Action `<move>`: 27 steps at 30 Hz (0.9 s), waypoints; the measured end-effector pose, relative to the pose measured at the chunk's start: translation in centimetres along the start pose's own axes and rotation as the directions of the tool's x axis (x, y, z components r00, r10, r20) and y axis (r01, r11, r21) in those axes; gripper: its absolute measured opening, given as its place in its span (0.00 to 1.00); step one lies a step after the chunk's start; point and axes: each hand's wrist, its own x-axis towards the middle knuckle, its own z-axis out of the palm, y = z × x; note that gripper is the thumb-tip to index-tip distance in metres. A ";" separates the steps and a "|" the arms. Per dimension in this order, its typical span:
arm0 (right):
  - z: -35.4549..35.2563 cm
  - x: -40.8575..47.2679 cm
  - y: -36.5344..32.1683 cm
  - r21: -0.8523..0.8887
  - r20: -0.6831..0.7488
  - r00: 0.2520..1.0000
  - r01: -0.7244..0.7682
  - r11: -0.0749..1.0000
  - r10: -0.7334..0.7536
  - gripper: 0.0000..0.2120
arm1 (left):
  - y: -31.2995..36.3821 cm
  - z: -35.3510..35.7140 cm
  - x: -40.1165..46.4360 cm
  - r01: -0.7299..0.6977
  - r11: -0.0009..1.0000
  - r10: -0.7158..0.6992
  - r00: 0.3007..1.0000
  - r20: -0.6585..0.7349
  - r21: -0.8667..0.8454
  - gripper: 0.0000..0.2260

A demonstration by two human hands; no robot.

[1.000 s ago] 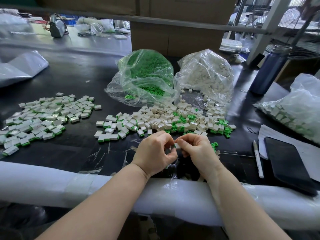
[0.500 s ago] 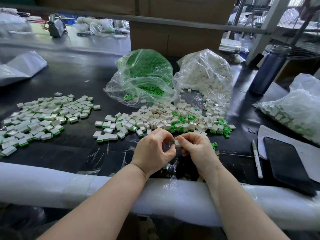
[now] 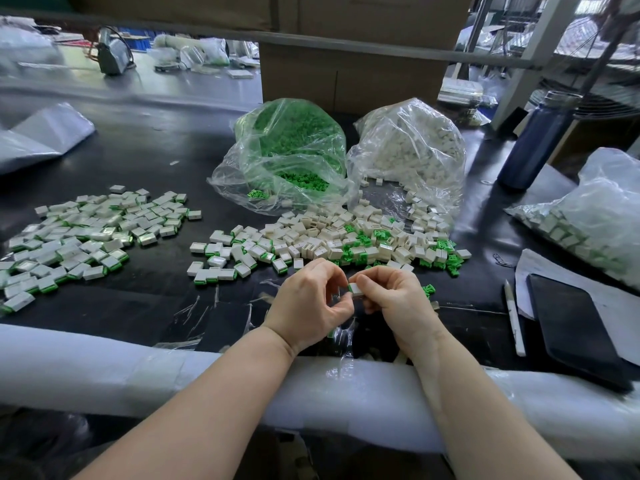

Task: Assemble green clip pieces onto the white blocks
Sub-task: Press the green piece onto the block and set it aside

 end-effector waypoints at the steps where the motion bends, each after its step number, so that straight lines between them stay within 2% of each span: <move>1: 0.0 0.0 0.0 -0.001 0.000 1.000 0.001 1.000 -0.001 0.09 | 0.0 0.0 0.0 -0.001 1.000 0.001 1.000 0.004 0.008 0.04; 11: 0.1 0.0 0.1 -0.018 0.013 1.000 0.005 1.000 -0.005 0.10 | 0.2 -0.1 0.0 -0.071 0.992 0.074 0.997 -0.026 0.102 0.05; 27: 0.1 -0.1 0.0 -0.047 0.024 1.000 0.006 0.999 -0.005 0.10 | 0.3 -0.3 -0.1 -0.101 0.987 0.108 0.993 -0.046 0.129 0.04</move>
